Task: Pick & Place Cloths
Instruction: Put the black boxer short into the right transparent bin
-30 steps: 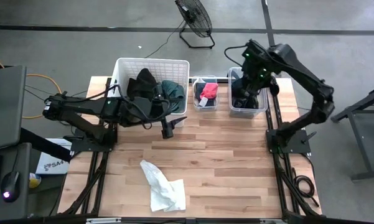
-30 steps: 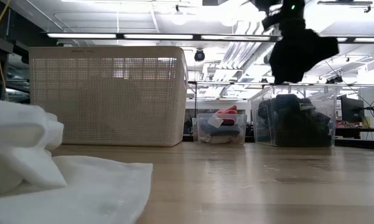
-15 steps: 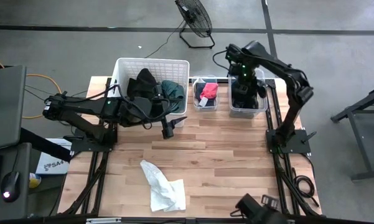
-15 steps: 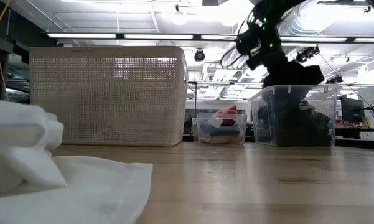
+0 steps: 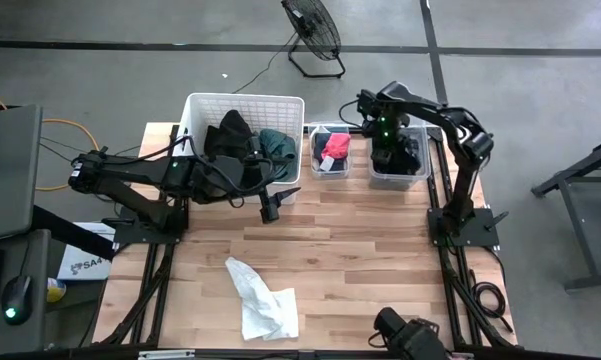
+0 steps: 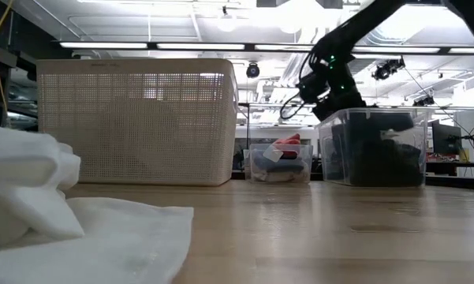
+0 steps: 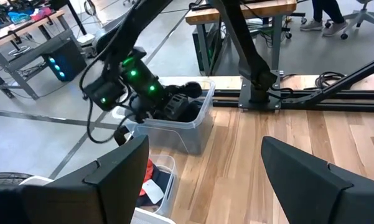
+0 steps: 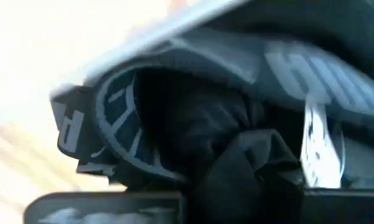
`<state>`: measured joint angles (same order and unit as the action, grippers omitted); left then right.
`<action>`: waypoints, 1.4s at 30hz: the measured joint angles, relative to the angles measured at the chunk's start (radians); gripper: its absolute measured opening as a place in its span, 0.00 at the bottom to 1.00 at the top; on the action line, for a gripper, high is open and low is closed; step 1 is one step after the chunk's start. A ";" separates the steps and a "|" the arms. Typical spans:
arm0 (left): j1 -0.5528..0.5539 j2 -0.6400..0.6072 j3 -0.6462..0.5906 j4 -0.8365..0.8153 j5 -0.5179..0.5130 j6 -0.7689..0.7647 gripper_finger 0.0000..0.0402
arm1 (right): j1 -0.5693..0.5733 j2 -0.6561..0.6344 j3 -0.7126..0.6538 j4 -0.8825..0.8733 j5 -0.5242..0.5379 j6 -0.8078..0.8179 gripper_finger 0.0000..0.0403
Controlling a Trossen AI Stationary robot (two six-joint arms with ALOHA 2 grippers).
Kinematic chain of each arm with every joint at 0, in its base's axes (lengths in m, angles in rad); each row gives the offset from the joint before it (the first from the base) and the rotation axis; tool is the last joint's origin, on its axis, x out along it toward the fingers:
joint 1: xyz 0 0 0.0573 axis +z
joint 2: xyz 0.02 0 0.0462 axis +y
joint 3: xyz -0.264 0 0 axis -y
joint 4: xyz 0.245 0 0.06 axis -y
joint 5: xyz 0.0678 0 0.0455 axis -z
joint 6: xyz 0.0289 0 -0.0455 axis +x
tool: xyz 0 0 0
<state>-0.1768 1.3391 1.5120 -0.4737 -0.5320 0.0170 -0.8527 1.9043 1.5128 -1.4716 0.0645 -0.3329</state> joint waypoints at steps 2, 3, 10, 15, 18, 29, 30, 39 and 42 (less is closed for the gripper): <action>0.000 -0.001 0.000 0.000 0.000 0.000 0.76 | -0.008 -0.011 -0.037 0.029 0.004 0.022 0.08; 0.000 -0.002 0.000 0.001 0.000 0.000 0.76 | -0.013 -0.016 -0.051 0.046 0.004 0.036 0.08; 0.000 -0.002 0.000 -0.004 0.000 0.005 0.76 | -0.020 -0.048 -0.084 0.174 0.051 0.078 0.10; 0.000 -0.002 0.000 -0.019 0.000 0.007 0.76 | -0.020 -0.052 -0.084 0.199 0.061 0.101 0.25; 0.000 -0.002 0.000 -0.028 0.000 0.008 0.76 | -0.020 -0.057 -0.085 0.187 0.061 0.126 0.36; 0.000 -0.002 0.000 -0.026 0.003 0.004 0.76 | -0.026 -0.231 -0.087 0.178 0.100 0.180 0.68; 0.000 -0.002 0.000 -0.026 0.011 0.003 0.76 | -0.026 -0.252 -0.087 0.177 0.099 0.182 0.69; 0.000 -0.002 0.000 -0.023 0.047 -0.022 0.76 | -0.025 -0.398 -0.085 0.151 0.091 0.248 0.71; 0.000 -0.002 0.000 -0.023 0.046 -0.022 0.76 | -0.025 -0.432 -0.085 0.116 0.092 0.308 0.71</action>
<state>-0.1766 1.3369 1.5120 -0.4969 -0.4858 -0.0048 -0.8776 1.4727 1.4277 -1.3555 0.1567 -0.0249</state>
